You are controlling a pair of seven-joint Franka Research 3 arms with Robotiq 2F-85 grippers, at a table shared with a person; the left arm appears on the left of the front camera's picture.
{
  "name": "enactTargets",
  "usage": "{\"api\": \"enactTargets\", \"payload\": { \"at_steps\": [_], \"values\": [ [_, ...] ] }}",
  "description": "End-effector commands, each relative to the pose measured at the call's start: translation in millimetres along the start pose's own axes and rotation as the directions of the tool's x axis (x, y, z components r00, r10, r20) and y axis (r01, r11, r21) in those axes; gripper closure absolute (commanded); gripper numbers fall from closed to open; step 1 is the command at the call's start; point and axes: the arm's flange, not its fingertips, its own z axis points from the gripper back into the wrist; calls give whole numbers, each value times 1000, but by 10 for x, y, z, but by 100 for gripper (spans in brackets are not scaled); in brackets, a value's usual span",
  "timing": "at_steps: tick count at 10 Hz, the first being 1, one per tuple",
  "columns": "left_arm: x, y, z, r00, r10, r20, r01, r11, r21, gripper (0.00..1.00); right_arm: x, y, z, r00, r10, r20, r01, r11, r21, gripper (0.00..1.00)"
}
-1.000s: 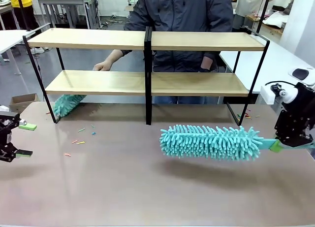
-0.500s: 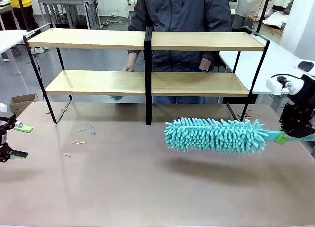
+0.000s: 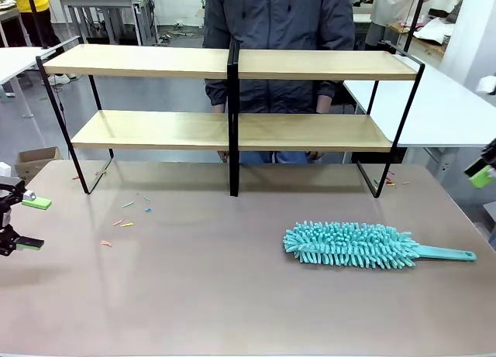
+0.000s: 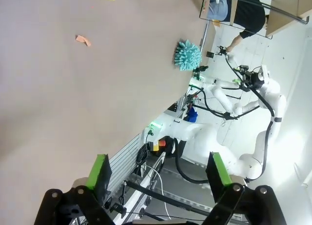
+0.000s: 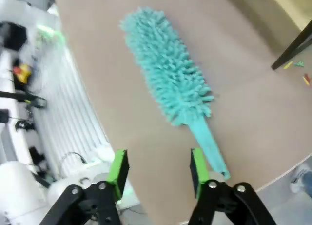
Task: Clean the shelves.
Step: Place the Duster on the table.
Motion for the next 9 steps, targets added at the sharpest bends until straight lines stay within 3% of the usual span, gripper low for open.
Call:
{"api": "enactTargets", "payload": {
  "at_steps": [1, 2, 3, 4, 5, 6, 7, 8, 9],
  "values": [
    [-27, -3, 15, 1000, -24, -8, 24, 1000, -12, 0, -104, 565, -17, 986, -154, 62, 120, 918, 377, 0],
    [-27, -3, 15, 1000, -24, -8, 24, 1000, -12, 0, -151, 849, -87, 979, -191, 71, 128, 847, 515, 0],
    [-27, -3, 15, 1000, -24, -8, 24, 1000, -12, 0, -125, 1050, -86, 941, -308, 141, 144, 741, 656, 23],
    [-27, -3, 15, 1000, -24, -8, 24, 1000, -12, 0, -110, 1158, -64, 860, -493, 134, 239, 620, 748, 23],
    [-27, -3, 15, 1000, -24, -8, 24, 1000, -12, 0, -146, 1195, -64, 802, -586, 116, 196, 441, 876, 23],
    [-27, -3, 15, 1000, -24, -8, 24, 1000, -12, 0, -209, 1069, -135, 674, -735, 72, 356, 409, 840, 23],
    [-27, -3, 15, 1000, -24, -8, 24, 1000, -12, 0, -257, 942, -187, 528, -848, 54, 575, 403, 713, 23],
    [-27, -3, 15, 1000, -24, -8, 24, 1000, -12, 0, -232, 1165, -103, 920, -382, 93, 182, 622, 762, 23],
    [-27, -3, 15, 1000, -24, -8, 24, 1000, -12, 0, -232, 1165, -103, 920, -382, 93, 182, 622, 762, 23]
  ]
}}
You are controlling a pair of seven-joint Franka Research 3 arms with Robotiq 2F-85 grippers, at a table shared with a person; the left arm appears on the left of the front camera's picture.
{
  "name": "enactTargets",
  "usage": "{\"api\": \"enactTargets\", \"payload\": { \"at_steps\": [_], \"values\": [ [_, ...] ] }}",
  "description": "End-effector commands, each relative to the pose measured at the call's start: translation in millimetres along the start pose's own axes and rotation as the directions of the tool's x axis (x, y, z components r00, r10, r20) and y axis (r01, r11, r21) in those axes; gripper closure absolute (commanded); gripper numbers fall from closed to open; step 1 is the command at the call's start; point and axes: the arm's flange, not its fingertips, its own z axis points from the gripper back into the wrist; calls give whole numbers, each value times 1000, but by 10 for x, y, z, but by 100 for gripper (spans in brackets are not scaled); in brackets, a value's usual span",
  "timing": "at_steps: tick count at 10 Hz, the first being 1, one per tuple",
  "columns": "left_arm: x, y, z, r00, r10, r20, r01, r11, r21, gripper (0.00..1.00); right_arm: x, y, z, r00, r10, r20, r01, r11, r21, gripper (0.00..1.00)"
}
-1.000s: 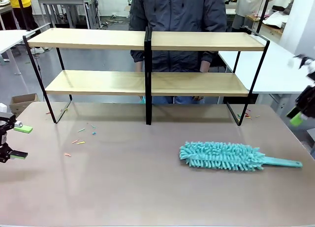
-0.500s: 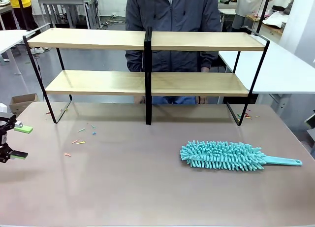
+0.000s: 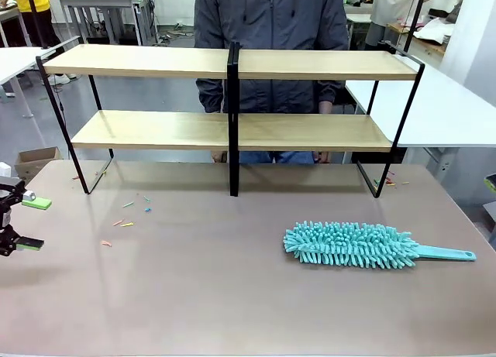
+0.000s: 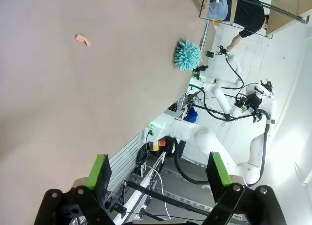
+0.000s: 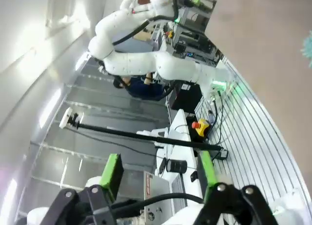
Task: Clean the shelves.
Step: Place the Duster on the table.
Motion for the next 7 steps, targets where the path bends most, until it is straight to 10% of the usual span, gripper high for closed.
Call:
{"api": "enactTargets", "payload": {
  "at_steps": [1, 4, 7],
  "values": [
    [-25, -5, 16, 1000, -23, -8, 23, 1000, -11, 0, 18, 133, -76, 992, 96, -77, -93, 995, 35, 23],
    [-25, -5, 16, 1000, -23, -8, 23, 1000, -11, 0, 18, 133, -76, 992, 96, -77, -93, 995, 35, 23],
    [-25, -5, 16, 1000, -23, -8, 23, 1000, -11, 0, 61, 37, -31, 999, -1, 37, 2, 1000, -28, 0]
  ]
}}
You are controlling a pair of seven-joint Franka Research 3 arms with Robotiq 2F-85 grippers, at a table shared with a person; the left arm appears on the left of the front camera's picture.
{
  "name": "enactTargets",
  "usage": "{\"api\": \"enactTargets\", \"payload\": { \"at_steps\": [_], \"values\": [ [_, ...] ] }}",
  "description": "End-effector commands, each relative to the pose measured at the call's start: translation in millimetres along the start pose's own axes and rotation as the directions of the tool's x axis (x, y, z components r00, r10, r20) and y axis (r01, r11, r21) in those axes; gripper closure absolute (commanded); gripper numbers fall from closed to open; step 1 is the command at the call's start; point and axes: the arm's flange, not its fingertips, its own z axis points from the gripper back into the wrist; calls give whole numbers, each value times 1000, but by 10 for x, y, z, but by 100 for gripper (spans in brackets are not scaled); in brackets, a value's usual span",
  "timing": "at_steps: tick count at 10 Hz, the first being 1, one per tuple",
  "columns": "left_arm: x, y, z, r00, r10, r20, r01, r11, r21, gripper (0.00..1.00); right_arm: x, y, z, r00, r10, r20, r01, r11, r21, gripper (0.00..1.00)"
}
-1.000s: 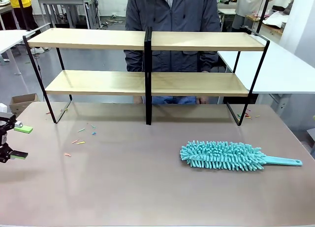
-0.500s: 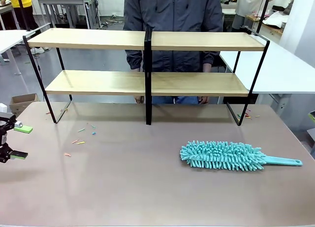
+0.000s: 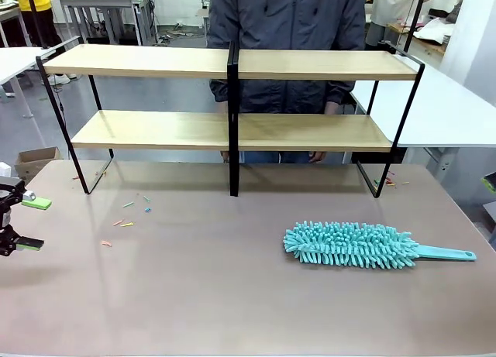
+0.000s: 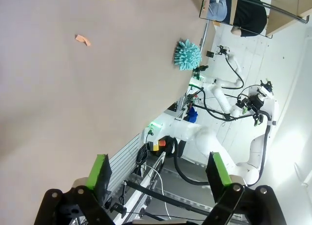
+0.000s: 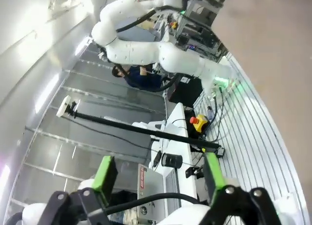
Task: Clean the shelves.
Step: Place the Duster on the table.
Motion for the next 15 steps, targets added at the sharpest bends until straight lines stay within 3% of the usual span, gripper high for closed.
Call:
{"api": "enactTargets", "payload": {
  "at_steps": [1, 2, 3, 15],
  "values": [
    [-24, -5, 15, 1000, -22, -8, 22, 1000, -10, 0, 2, -96, 151, 976, -106, 189, 136, 979, -151, 0],
    [-24, -5, 15, 1000, -22, -8, 22, 1000, -10, 0, 28, -149, 202, 940, -162, 301, 235, 945, -226, 0],
    [-24, -5, 15, 1000, -22, -8, 22, 1000, -10, 0, -2, -74, 128, 997, -36, 72, 41, 997, -68, 0],
    [-24, -5, 15, 1000, -22, -8, 22, 1000, -10, 0, -2, -74, 128, 997, -36, 72, 41, 997, -68, 0]
  ]
}}
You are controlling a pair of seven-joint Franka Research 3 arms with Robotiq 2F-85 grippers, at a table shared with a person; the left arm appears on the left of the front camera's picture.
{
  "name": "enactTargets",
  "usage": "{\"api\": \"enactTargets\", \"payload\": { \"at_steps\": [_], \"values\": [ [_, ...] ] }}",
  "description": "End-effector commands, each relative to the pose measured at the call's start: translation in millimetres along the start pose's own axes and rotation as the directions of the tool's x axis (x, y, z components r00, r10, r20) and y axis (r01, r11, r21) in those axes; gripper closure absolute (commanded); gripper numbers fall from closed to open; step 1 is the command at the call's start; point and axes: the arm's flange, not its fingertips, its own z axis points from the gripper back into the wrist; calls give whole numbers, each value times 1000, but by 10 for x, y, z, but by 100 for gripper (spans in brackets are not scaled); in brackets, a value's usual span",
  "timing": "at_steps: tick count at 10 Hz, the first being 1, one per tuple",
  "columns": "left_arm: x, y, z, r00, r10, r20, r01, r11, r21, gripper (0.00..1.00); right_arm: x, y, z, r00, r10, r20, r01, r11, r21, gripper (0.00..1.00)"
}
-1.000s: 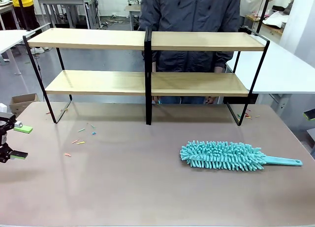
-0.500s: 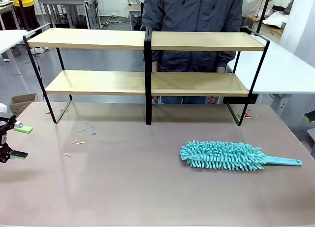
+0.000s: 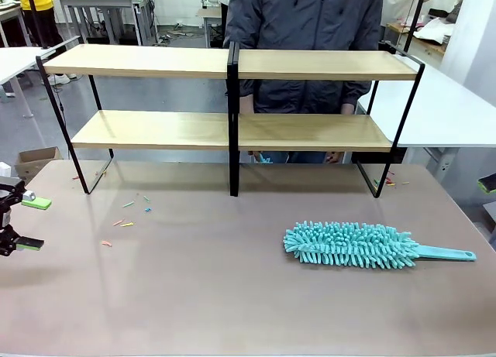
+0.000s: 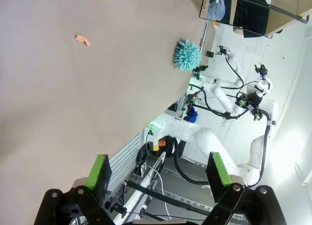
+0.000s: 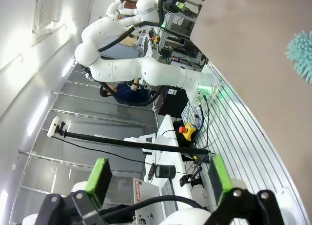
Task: Clean the shelves.
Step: Place the Duster on the table.
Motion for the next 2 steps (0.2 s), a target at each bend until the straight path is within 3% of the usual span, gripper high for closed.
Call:
{"api": "enactTargets", "payload": {
  "at_steps": [1, 2],
  "values": [
    [-23, -5, 15, 1000, -21, -8, 21, 1000, -10, 0, 13, 9, 37, 1000, 25, 3, -25, 1000, 9, 0],
    [-23, -5, 15, 1000, -21, -8, 21, 1000, -10, 0, 13, 9, 37, 1000, 25, 3, -25, 1000, 9, 0]
  ]
}}
